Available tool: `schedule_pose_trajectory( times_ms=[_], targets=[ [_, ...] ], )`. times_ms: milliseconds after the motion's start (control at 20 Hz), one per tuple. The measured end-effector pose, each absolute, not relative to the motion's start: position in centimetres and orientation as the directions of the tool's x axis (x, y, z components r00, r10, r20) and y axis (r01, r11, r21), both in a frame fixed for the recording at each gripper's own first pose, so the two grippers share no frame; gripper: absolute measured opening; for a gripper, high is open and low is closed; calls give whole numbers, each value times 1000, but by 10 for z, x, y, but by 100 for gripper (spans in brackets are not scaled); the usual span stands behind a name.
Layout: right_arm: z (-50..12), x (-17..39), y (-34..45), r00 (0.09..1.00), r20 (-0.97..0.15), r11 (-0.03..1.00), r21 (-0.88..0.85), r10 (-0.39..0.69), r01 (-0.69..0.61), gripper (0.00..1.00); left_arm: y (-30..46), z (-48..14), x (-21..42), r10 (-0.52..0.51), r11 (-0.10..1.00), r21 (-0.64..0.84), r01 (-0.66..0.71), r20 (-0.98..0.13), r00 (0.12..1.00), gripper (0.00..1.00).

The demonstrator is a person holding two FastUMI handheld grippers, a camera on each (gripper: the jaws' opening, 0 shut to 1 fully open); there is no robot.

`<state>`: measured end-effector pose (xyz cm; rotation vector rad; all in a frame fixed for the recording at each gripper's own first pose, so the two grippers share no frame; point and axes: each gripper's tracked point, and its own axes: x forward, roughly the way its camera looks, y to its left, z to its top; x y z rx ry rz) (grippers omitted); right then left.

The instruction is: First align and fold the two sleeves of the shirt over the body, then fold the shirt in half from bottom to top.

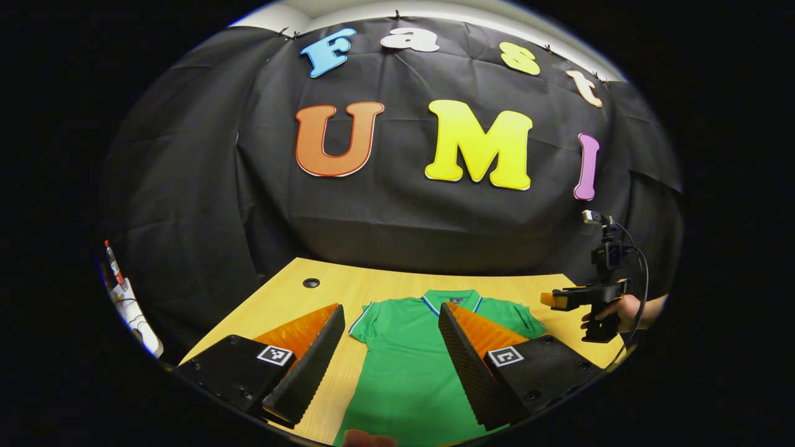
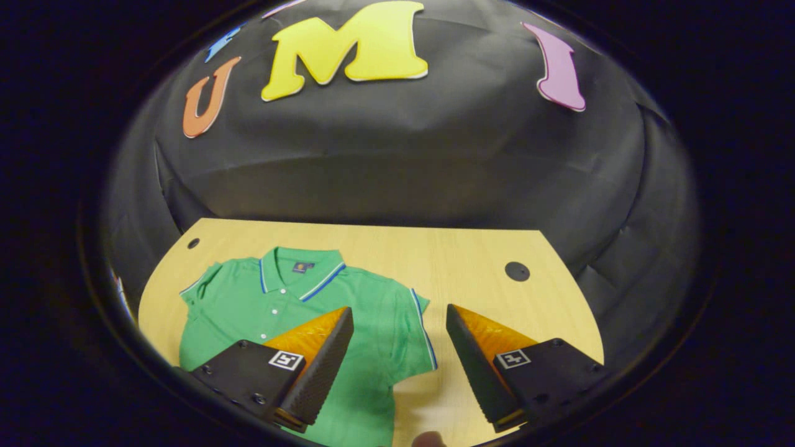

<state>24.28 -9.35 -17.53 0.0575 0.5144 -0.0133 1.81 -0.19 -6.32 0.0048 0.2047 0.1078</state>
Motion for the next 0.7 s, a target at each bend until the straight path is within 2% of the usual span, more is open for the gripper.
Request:
schedule_pose_trajectory(
  times_ms=[150, 550, 600, 650, 700],
  targets=[
    [-204, 265, -98, 845, -535, 998, 49, -2, 34, 94, 1, -68, 17, 131, 991, 14, -131, -218, 967, 98],
    [-256, 307, -109, 791, -611, 997, 53, -11, 55, 99, 1, -92, 16, 162, 986, 11, -166, -290, 943, 98],
    [-261, 309, -107, 783, -622, 997, 57, -5, 52, 84, 1, -93, 16, 164, 986, 12, -168, -293, 942, 98],
    [-264, 310, -108, 779, -627, 997, 53, -6, 50, 81, 1, -93, 16, 166, 985, 11, -171, -295, 941, 98],
    [-269, 311, -108, 773, -634, 998, 46, -8, 47, 83, 1, -93, 15, 168, 985, 9, -173, -297, 940, 98]
  ],
)
